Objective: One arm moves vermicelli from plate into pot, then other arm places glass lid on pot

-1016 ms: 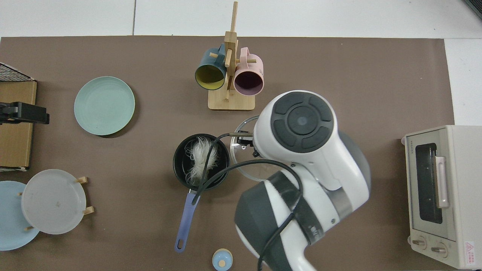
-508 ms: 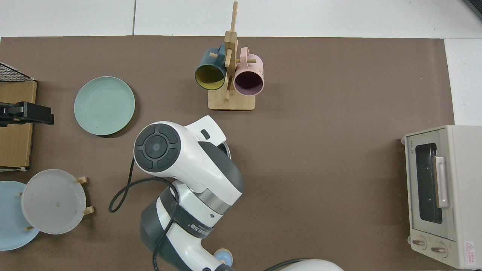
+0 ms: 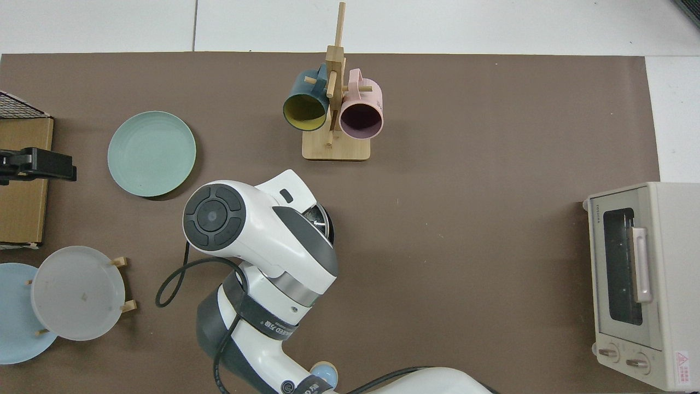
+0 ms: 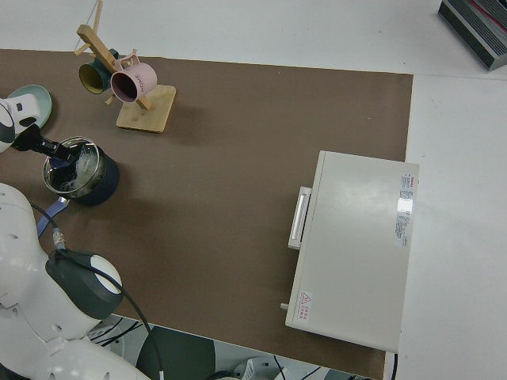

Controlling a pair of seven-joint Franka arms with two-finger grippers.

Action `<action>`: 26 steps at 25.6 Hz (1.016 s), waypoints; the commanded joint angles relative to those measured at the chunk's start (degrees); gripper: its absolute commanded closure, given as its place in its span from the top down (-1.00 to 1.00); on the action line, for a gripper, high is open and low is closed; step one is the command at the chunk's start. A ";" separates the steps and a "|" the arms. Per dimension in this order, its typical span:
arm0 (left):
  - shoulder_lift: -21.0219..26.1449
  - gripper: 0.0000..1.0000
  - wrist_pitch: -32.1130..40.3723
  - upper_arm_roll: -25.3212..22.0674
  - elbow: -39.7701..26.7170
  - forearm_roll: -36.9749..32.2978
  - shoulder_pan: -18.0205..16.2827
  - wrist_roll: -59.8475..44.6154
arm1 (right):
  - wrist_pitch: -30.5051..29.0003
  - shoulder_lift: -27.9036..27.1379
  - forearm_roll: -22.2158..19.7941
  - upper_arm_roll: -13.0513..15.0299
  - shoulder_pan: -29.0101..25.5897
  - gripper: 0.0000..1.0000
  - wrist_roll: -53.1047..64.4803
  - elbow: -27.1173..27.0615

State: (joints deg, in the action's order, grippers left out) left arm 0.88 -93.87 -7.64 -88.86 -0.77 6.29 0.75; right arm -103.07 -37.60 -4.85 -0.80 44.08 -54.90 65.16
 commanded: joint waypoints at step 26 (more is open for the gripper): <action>-0.44 1.00 0.71 0.26 -0.26 0.59 -0.40 -0.67 | -3.71 3.49 0.20 -0.26 -0.84 -1.00 -0.82 6.91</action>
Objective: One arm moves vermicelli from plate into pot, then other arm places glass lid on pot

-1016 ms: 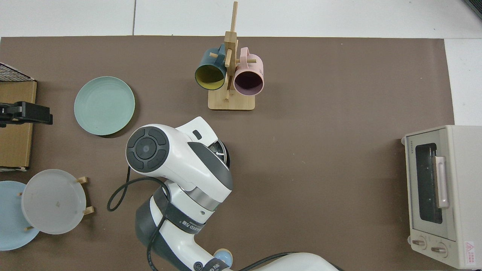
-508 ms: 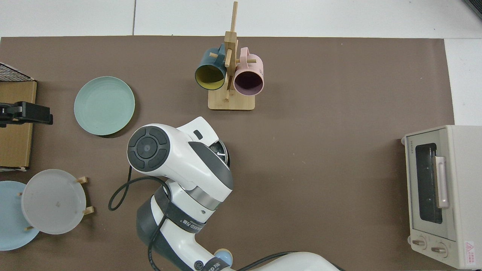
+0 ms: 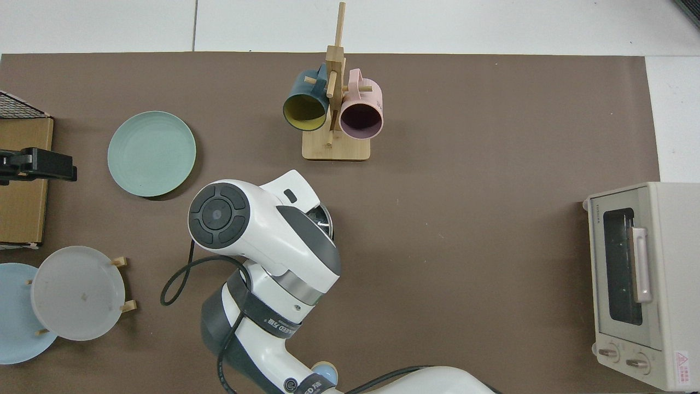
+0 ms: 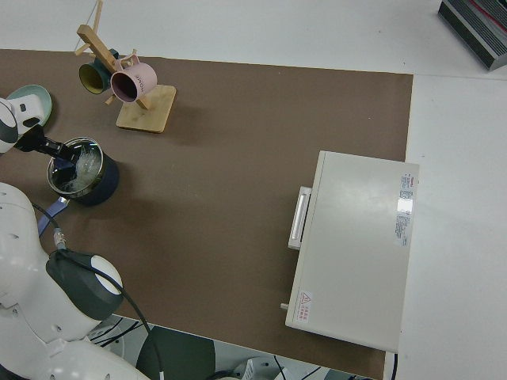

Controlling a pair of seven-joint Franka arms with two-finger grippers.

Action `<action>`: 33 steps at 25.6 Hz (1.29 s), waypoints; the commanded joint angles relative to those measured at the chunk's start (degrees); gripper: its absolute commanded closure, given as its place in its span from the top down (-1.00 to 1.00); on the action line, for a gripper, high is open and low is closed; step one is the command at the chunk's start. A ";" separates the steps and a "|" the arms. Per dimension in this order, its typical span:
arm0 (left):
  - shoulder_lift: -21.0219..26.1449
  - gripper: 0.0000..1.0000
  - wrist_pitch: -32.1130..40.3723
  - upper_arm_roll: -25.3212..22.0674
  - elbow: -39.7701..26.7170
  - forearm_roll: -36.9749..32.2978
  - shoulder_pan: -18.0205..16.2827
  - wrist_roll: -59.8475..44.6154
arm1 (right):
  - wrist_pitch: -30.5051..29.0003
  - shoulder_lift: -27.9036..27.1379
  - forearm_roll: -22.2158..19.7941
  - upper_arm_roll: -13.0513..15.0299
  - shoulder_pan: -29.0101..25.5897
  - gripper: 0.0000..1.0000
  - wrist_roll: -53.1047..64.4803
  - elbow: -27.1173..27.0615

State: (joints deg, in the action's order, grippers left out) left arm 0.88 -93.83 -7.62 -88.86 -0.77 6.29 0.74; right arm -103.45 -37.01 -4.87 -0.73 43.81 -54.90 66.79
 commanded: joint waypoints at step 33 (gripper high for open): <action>-0.44 1.00 0.67 0.24 -0.26 0.59 -0.40 -0.57 | -3.43 5.28 4.07 -0.33 -1.01 -1.00 -1.44 7.83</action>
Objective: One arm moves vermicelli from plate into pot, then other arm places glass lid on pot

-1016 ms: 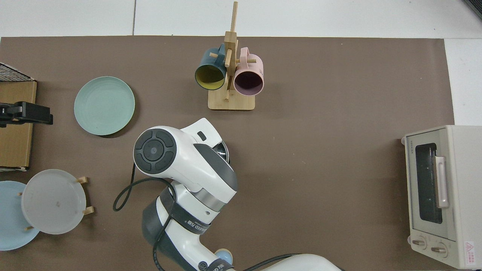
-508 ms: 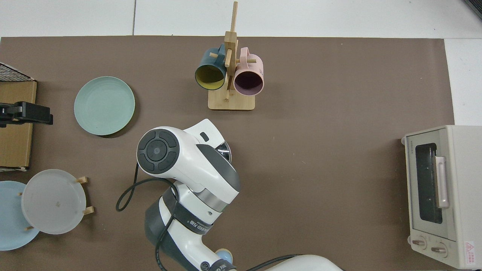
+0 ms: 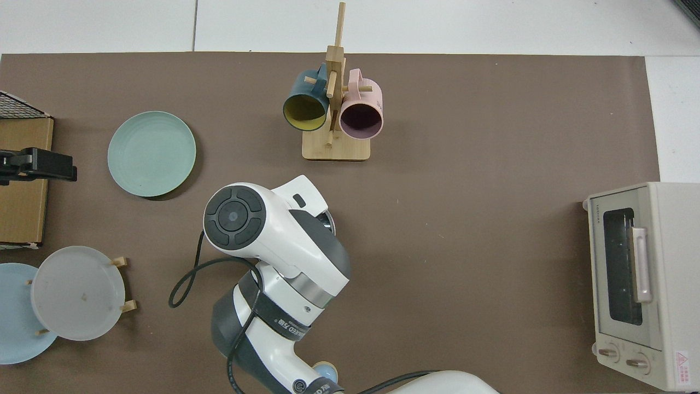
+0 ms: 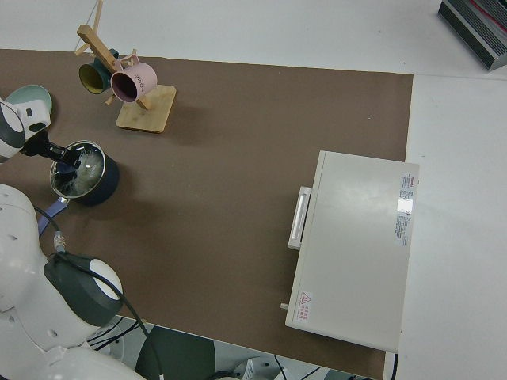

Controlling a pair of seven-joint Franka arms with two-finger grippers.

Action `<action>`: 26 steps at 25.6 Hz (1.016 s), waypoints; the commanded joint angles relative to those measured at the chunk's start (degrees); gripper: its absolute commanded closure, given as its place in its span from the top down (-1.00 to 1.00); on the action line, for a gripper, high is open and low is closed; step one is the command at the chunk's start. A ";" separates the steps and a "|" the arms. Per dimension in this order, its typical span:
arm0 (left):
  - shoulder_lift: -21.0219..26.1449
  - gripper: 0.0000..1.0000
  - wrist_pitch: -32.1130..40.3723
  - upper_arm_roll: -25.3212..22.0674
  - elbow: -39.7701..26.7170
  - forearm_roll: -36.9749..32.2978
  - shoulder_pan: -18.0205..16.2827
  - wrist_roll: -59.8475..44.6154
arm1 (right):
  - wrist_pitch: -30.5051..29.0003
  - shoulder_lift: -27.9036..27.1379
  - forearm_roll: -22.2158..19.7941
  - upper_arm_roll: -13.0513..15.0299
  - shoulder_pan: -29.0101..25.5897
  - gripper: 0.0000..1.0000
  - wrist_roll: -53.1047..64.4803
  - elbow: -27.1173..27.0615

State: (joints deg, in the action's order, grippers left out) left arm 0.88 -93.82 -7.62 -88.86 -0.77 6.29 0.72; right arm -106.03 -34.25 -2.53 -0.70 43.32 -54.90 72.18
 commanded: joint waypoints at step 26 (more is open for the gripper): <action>-0.44 1.00 0.65 0.24 -0.26 0.59 -0.40 -0.63 | -1.64 2.34 3.41 -0.35 -2.27 0.39 -1.18 2.44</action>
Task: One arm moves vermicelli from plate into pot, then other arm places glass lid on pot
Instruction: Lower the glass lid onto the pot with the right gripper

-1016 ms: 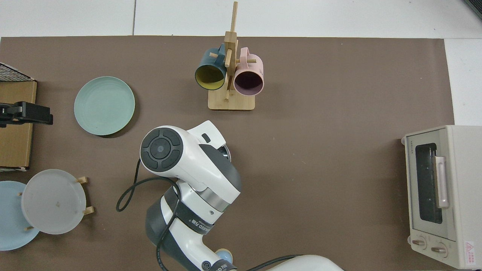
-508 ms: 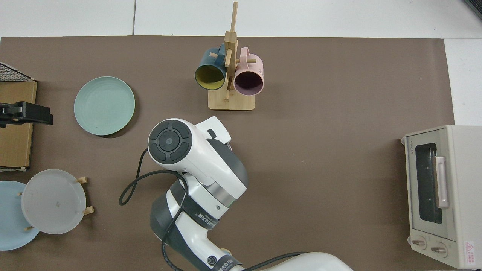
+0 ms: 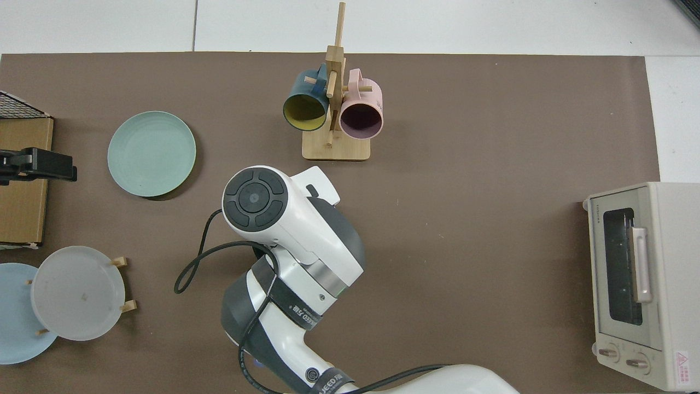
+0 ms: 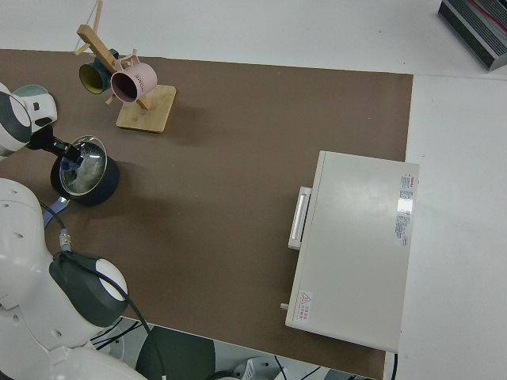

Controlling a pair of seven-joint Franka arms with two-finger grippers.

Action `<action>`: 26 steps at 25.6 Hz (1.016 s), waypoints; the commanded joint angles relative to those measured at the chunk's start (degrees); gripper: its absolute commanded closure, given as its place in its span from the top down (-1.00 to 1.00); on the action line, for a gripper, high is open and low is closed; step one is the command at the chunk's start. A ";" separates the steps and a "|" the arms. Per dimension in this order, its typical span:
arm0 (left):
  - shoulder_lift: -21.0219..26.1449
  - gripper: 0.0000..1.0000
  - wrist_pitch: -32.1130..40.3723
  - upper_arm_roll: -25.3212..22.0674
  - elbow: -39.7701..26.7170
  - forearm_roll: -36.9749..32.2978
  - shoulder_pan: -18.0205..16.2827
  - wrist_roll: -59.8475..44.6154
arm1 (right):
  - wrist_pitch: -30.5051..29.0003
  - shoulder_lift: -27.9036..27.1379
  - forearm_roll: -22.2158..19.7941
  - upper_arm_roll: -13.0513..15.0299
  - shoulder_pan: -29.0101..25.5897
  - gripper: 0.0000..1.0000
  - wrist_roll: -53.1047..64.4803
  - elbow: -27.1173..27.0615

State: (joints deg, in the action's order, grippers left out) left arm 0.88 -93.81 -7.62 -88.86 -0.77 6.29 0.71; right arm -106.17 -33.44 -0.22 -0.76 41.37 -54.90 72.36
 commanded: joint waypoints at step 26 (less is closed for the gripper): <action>-0.44 1.00 0.64 0.24 -0.26 0.59 -0.40 -0.54 | -9.40 1.53 0.83 -0.20 -5.86 -1.00 1.64 4.02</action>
State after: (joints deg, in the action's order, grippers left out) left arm 0.88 -93.79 -7.62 -88.86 -0.77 6.29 0.70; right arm -113.92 -32.74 -0.19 -0.49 35.61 -54.59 73.21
